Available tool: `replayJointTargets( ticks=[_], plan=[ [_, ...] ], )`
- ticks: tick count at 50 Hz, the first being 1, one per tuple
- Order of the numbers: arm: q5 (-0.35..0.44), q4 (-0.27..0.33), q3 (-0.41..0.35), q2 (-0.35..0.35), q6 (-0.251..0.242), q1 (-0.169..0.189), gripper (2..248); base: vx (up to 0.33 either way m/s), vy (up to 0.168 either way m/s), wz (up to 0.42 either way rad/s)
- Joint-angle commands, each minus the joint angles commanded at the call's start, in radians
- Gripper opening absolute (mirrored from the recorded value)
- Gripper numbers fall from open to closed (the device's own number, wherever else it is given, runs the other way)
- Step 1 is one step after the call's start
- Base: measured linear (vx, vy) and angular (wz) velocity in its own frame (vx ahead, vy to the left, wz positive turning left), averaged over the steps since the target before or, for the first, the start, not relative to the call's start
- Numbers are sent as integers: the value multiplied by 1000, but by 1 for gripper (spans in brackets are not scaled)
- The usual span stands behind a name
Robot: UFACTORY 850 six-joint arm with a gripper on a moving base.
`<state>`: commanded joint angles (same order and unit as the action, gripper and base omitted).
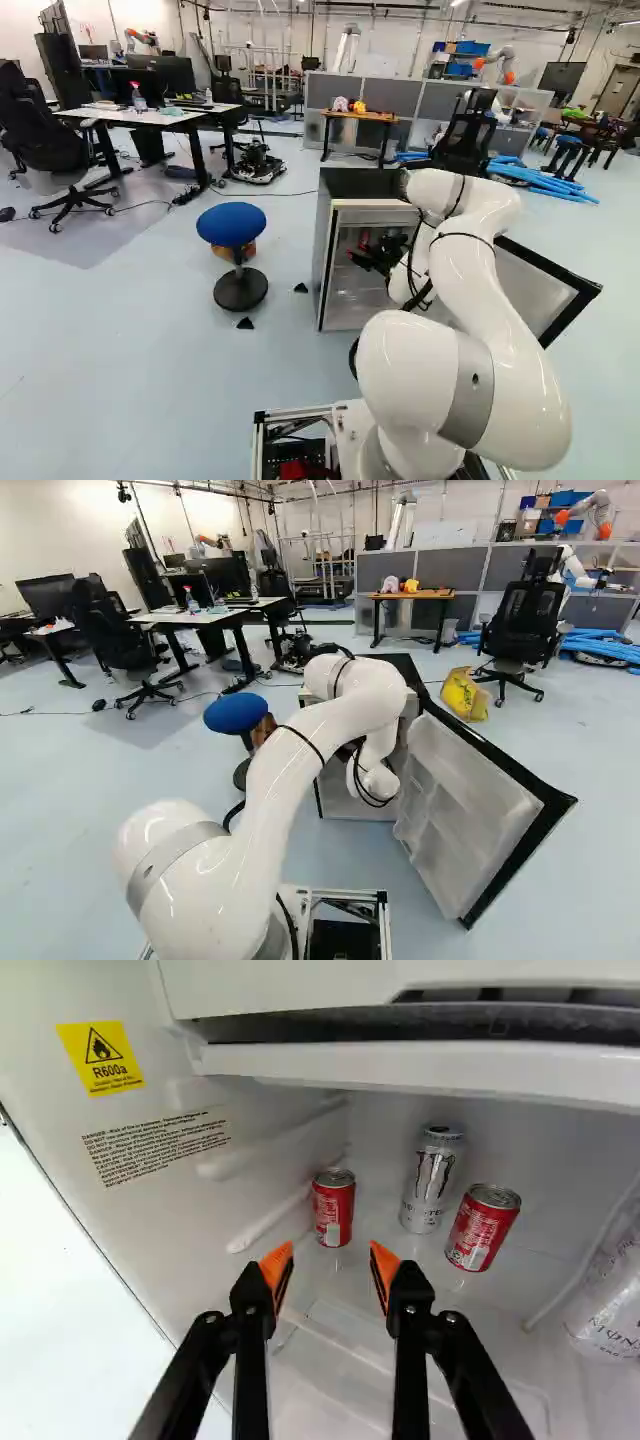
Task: Grab a drink from the fridge
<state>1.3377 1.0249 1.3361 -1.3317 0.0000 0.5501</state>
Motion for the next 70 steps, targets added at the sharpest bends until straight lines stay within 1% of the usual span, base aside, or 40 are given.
replayJointTargets(
  ticks=[4, 5, 9, 10, 16, 20, 21, 30, 31, 36, 37, 46, 47, 57, 58, 70],
  plan=[
    [0, 0, 0, 0, 0, 0, 128, 0, 0, 0],
    [0, 0, 0, 0, 0, 0, 116, 0, 0, 0],
    [0, 0, 0, 0, 0, 0, 116, 0, 0, 0],
    [0, 0, 0, 0, 0, 0, 104, 0, 0, 0],
    [0, 0, 0, 0, 0, 0, 102, 0, 0, 0],
    [0, 0, 0, 0, 0, 0, 102, 0, 0, 0],
    [0, 0, 0, 0, 0, 0, 109, 0, 0, 0],
    [0, 0, 0, 0, 0, 0, 108, 0, 0, 0],
    [0, 0, 0, 0, 0, 0, 112, 0, 0, 0],
    [0, 0, 0, 0, 0, 0, 112, 0, 0, 0],
    [0, 0, 0, 0, 0, 0, 119, 0, 0, 0],
    [0, 0, 0, 0, 0, 0, 117, 0, 0, 0],
    [0, 0, 0, 0, 0, 0, 122, 0, 0, 0],
    [0, 0, 0, 0, 0, 0, 120, 0, 0, 0],
    [0, 0, 0, 0, 0, 0, 125, 0, 0, 0],
    [0, 0, 0, 0, 0, 0, 124, 0, 0, 0]
  ],
)
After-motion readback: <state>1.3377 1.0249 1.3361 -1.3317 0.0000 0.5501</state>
